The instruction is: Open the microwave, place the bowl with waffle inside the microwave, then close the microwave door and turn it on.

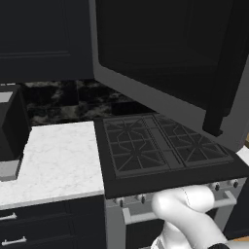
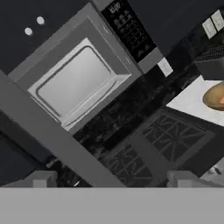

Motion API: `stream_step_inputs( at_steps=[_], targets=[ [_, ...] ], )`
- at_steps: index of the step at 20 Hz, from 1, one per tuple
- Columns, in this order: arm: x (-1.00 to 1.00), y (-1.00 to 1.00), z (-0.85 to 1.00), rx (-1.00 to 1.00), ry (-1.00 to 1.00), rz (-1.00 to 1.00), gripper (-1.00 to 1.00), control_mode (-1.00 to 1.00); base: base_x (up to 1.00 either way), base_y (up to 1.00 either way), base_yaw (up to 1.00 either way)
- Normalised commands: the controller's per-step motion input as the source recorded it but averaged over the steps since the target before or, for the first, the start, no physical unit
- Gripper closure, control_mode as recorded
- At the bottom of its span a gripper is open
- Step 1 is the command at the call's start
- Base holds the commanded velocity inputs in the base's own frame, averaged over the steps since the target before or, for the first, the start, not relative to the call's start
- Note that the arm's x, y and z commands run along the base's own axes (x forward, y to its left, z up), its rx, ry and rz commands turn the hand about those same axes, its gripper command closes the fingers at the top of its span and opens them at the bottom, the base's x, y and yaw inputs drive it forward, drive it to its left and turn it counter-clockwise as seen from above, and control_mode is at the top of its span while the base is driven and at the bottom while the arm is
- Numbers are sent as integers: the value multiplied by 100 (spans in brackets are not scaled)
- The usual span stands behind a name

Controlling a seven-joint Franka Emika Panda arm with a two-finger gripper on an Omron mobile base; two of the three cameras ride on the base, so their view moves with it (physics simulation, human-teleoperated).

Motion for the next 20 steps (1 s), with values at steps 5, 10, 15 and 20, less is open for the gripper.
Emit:
stream_step_inputs(
  at_steps=[5, 10, 15, 20],
  targets=[
    [20, -48, -33, 70, 13, 45, -100, -100, 0, 0, 0],
    [52, -21, -80, 72, 24, 45, -100, -100, 0, 0, 0],
    [79, 4, -88, 61, 17, 45, -100, -100, 0, 0, 0],
    [99, 3, -21, 33, 1, 38, -100, -100, 0, 0, 0]
  ],
)
